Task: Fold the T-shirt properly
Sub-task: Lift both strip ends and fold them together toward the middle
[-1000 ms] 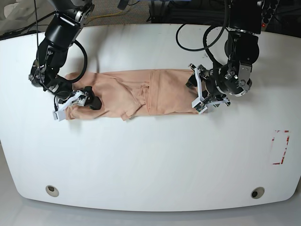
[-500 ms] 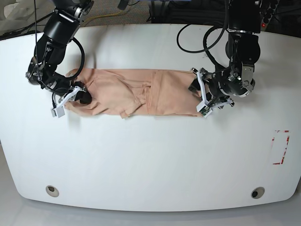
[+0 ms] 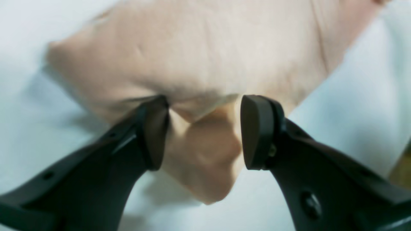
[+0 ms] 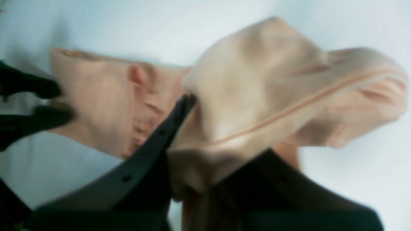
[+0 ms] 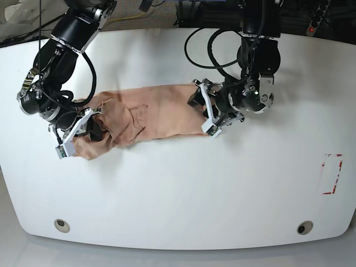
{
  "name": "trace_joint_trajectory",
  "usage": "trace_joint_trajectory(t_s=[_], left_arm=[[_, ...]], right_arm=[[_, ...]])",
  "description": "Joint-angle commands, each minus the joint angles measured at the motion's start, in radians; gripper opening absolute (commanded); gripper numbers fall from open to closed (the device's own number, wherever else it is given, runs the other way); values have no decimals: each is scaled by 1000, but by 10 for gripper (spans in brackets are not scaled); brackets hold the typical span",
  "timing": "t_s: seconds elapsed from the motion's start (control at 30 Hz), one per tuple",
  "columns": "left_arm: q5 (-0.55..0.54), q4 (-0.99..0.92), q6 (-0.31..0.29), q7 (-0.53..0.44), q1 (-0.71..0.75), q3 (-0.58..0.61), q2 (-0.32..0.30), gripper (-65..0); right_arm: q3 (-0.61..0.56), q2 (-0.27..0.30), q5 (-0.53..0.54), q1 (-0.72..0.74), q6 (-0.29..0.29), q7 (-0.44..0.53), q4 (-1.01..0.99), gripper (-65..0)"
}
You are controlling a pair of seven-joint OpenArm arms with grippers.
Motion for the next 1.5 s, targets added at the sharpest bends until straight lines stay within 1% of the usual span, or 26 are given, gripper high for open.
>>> trace_joint_trajectory(t_s=[0.0, 0.07, 0.13, 0.2, 0.27, 0.3, 0.33, 0.43, 0.53, 0.57, 0.7, 0.8, 0.93, 1.03, 1.1, 1.17, 1.23, 1.3, 1.37, 1.43, 1.47], left_arm=[[-15, -39, 1, -16, -46, 1, 34, -319], [-15, -93, 2, -16, -60, 1, 53, -319], [-16, -119, 5, -16, -63, -4, 60, -319], [-16, -122, 28, -18, -63, -4, 65, -319], [-22, -117, 61, -18, -63, -4, 65, -319], [-24, -117, 64, -18, -63, -4, 65, -319], [-24, -117, 67, -18, -63, -4, 65, -319], [-24, -117, 67, -18, -63, -4, 65, -319], [-24, -119, 67, -18, -63, -4, 65, -319], [-24, -119, 67, -18, -63, -4, 65, -319], [-24, -119, 67, -19, -63, -4, 65, -319], [-25, -117, 67, -19, -63, -4, 65, -319], [-27, -116, 62, -21, -63, -5, 64, -319], [-44, -85, 31, -26, -61, -14, 62, -319], [-59, -70, 22, -46, -60, -30, 62, -319], [-65, -67, 22, -58, -58, -39, 60, -319], [-67, -62, 21, -64, -56, -44, 59, -319], [-68, -61, 18, -64, -56, -48, 59, -319], [-68, -61, 16, -64, -56, -60, 59, -319], [-70, -61, 15, -64, -55, -80, 59, -319], [-70, -61, 15, -64, -55, -97, 62, -319]], right_arm=[[-57, -7, 79, 17, 7, 16, 49, -645], [-89, -18, 100, 15, 7, 16, 60, -645], [-112, -47, 100, 14, 7, 16, 62, -644], [-134, -72, 100, 1, 7, 16, 62, -644], [-180, -95, 96, 0, 7, 19, 60, -644], [-193, -98, 88, 0, 7, 20, 59, -644], [-210, -99, 73, -2, 7, 20, 56, -644], [-272, -102, 27, -6, 7, 66, 46, -644], [-358, -102, -18, -29, 7, 149, 39, -642], [-375, -102, -26, -29, 7, 163, 33, -642], [-433, -102, -61, -29, 7, 180, 0, -642], [-471, -102, -62, -29, 7, 187, -12, -642], [-513, -102, -62, -29, 7, 243, -50, -642], [-522, -102, -61, -28, 7, 261, -93, -642], [-522, -102, -52, -26, 7, 263, -113, -634], [-523, -102, -52, -26, 7, 263, -116, -591], [-523, -102, -52, -26, 7, 263, -116, -460], [-523, -102, -52, -26, 7, 263, -115, -357], [-523, -102, -52, -25, 7, 263, -115, -216], [-523, -107, -52, -23, 7, 263, -115, -130], [-523, -118, -52, -17, 7, 263, -115, -105]])
